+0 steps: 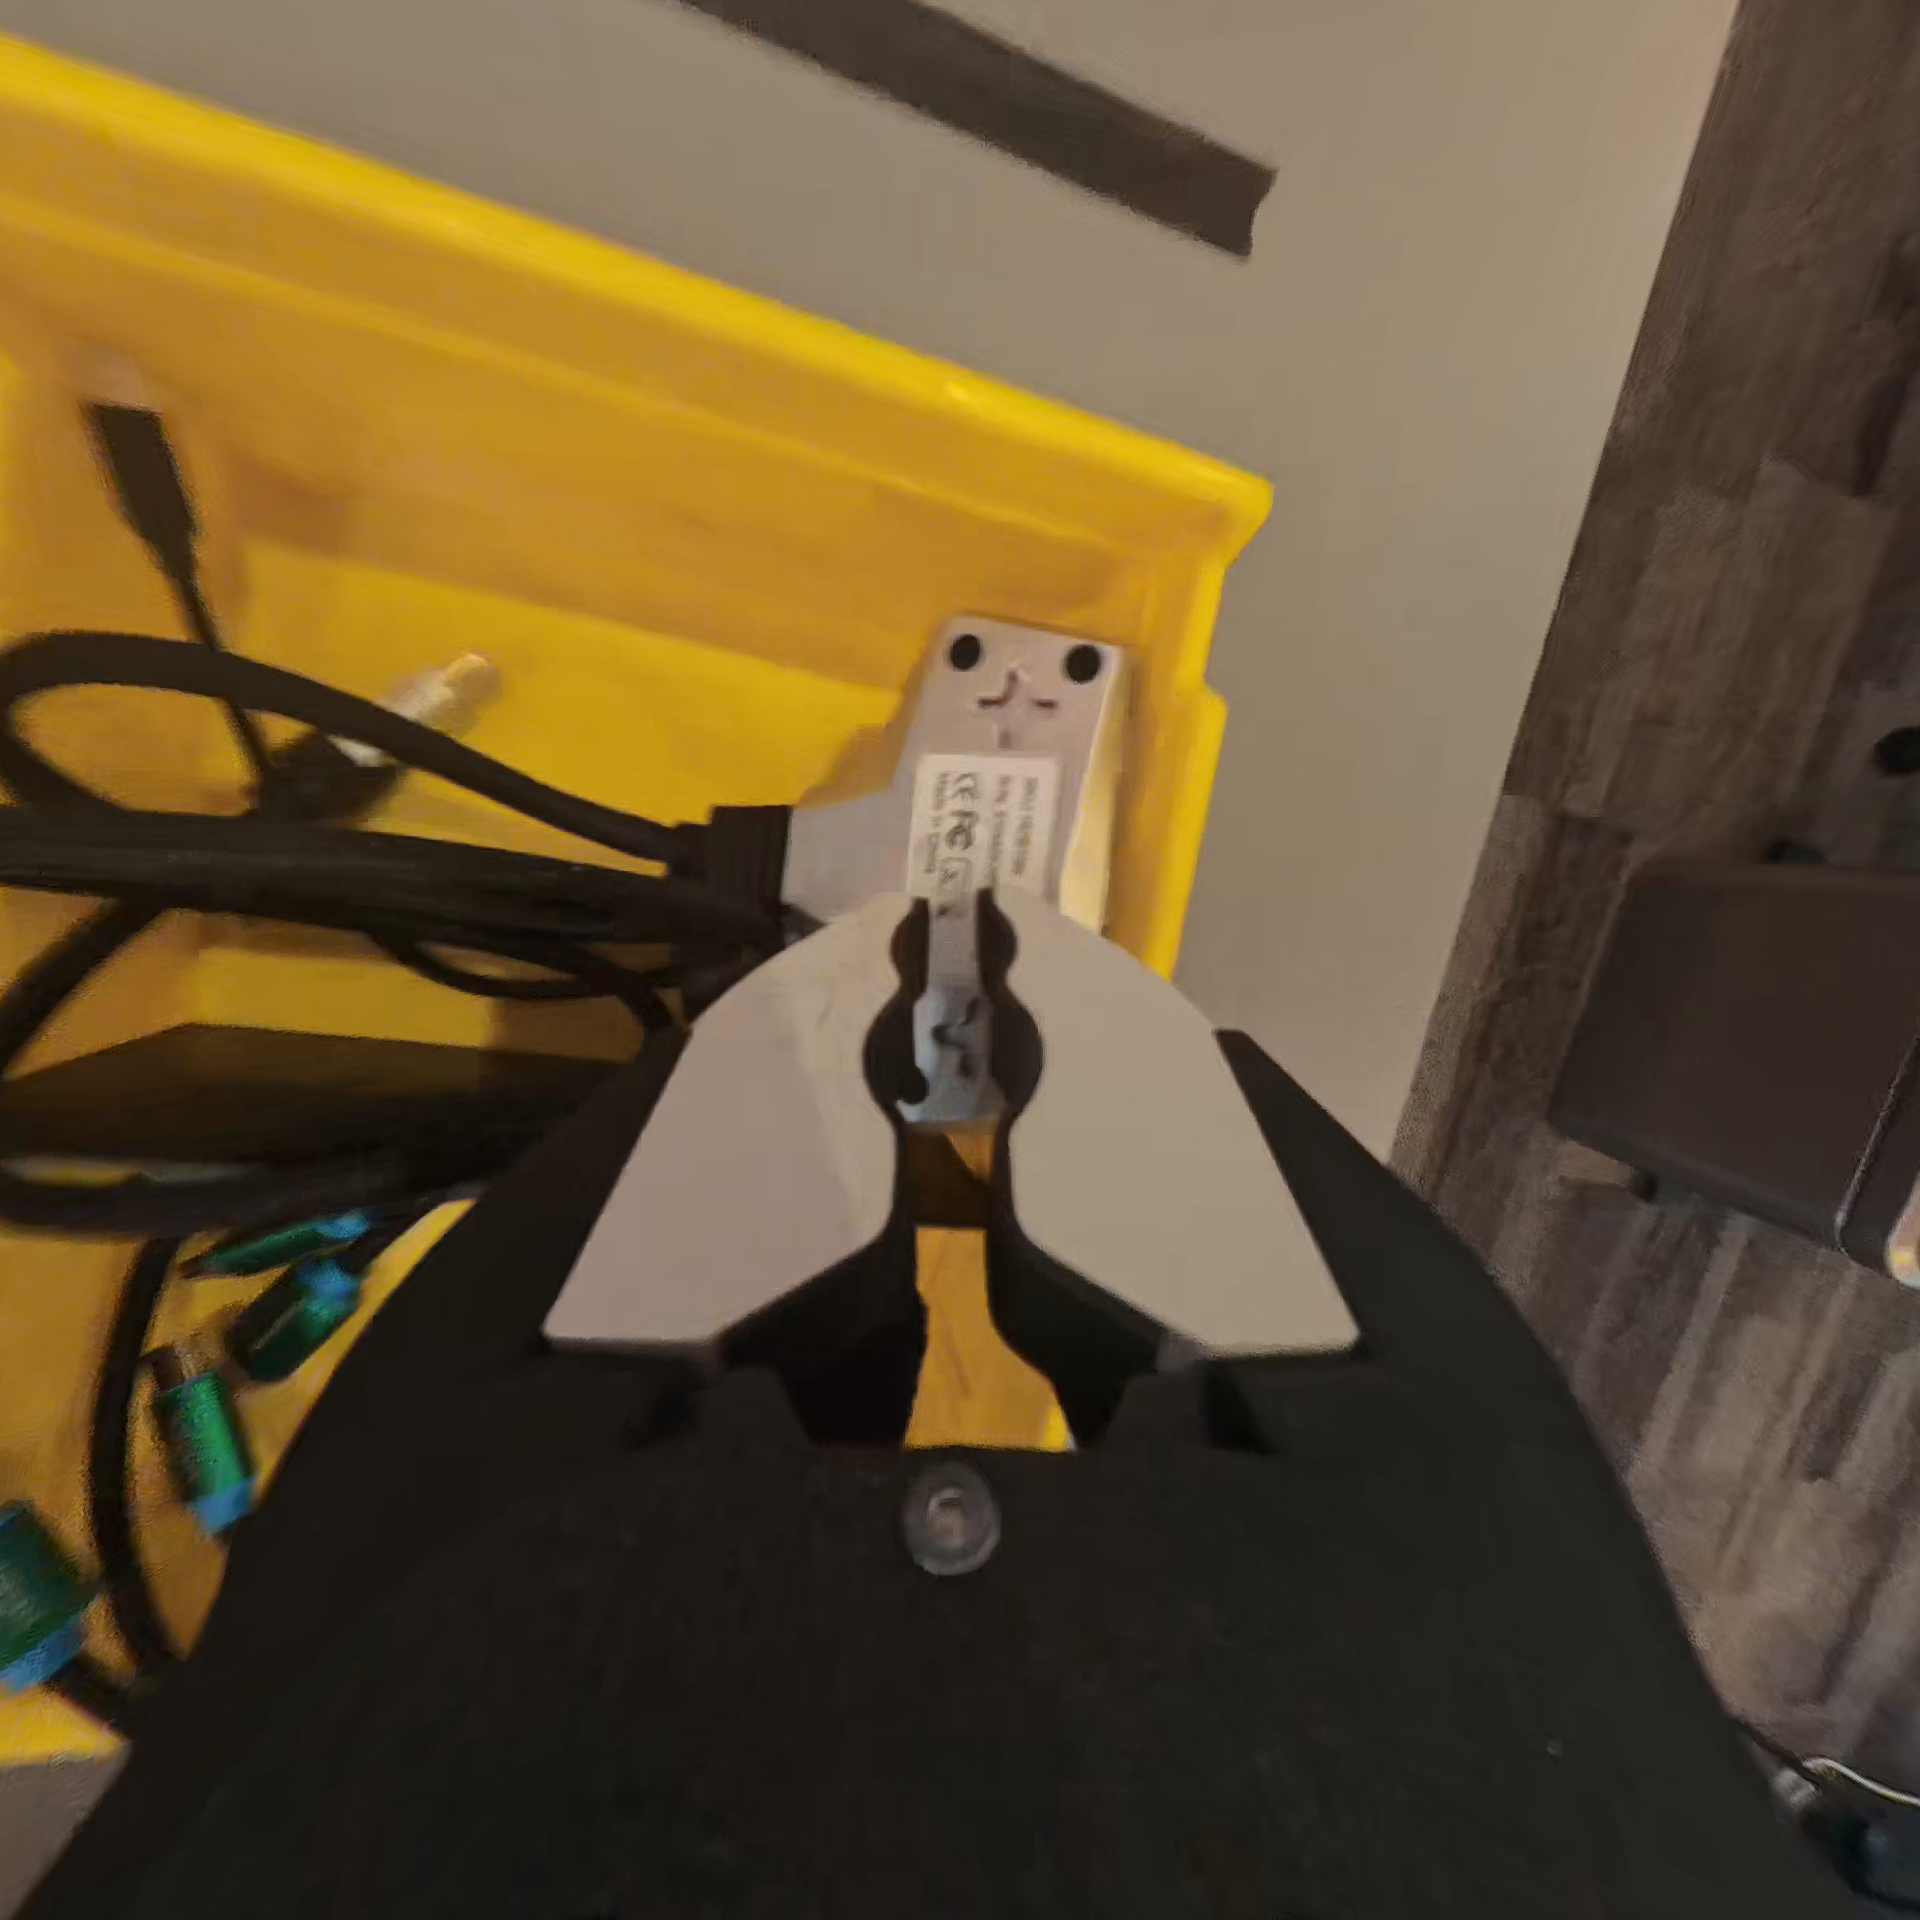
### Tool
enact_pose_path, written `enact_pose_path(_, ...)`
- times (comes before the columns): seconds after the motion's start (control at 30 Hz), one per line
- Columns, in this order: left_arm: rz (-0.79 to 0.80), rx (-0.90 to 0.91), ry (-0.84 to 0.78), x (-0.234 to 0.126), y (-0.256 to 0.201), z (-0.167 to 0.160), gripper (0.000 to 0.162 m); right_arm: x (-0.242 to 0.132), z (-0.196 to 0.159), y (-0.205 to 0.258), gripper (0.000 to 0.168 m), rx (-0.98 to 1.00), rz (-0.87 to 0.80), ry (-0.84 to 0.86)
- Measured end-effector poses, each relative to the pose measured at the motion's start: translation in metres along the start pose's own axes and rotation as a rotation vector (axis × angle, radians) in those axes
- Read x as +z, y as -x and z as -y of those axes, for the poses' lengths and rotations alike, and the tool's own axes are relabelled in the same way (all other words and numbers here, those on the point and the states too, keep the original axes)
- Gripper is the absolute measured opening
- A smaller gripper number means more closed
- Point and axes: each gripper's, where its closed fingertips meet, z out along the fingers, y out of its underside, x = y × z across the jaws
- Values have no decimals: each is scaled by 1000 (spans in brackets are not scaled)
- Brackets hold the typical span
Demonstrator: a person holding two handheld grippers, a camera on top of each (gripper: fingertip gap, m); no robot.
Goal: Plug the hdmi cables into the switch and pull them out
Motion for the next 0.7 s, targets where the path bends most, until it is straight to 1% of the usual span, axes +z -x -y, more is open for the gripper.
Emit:
enact_pose_path(0.03,1,4,1,0,-1,0,21,11,-1,4,2,-6,1,6)
enact_pose_path(0.07,5,9,2,0,-1,0,21,21,-4,8,2,4,5,32)
enact_pose_path(0.1,10,14,4,-1,-1,0,21,29,-12,13,7,-4,14,90)
enact_pose_path(0.13,15,18,5,-1,0,0,21,33,-15,18,17,-26,16,119)
enact_pose_path(0.17,21,21,6,-2,1,-1,21,31,-13,18,22,-44,-7,105)
enact_pose_path(0.2,25,20,5,-2,2,-1,21,23,-8,19,19,-56,-27,68)
enact_pose_path(0.27,24,7,3,-2,4,-1,21,-4,3,24,19,-58,-40,-26)
enact_pose_path(0.33,17,-8,3,0,6,-2,21,-47,18,30,26,-75,-64,-178)
enact_pose_path(0.4,-4,-33,0,2,8,0,21,-93,29,58,27,-125,-14,-364)
enact_pose_path(0.43,-23,-52,-4,3,8,3,21,-113,30,85,27,-169,69,-462)
enact_pose_path(0.47,-41,-76,-8,5,9,6,21,-131,27,120,27,-233,190,-552)
enact_pose_path(0.53,-52,-136,13,7,15,12,20,-159,2,202,27,-369,494,-673)
enact_pose_path(0.6,-22,-143,49,10,25,18,20,-176,-34,277,32,-414,795,-666)
enact_pose_path(0.67,26,-102,93,15,35,25,20,-193,-68,345,33,-386,1065,-626)
enact_pose_path(0.7,44,-81,112,18,38,29,20,-209,-84,376,33,-378,1216,-611)
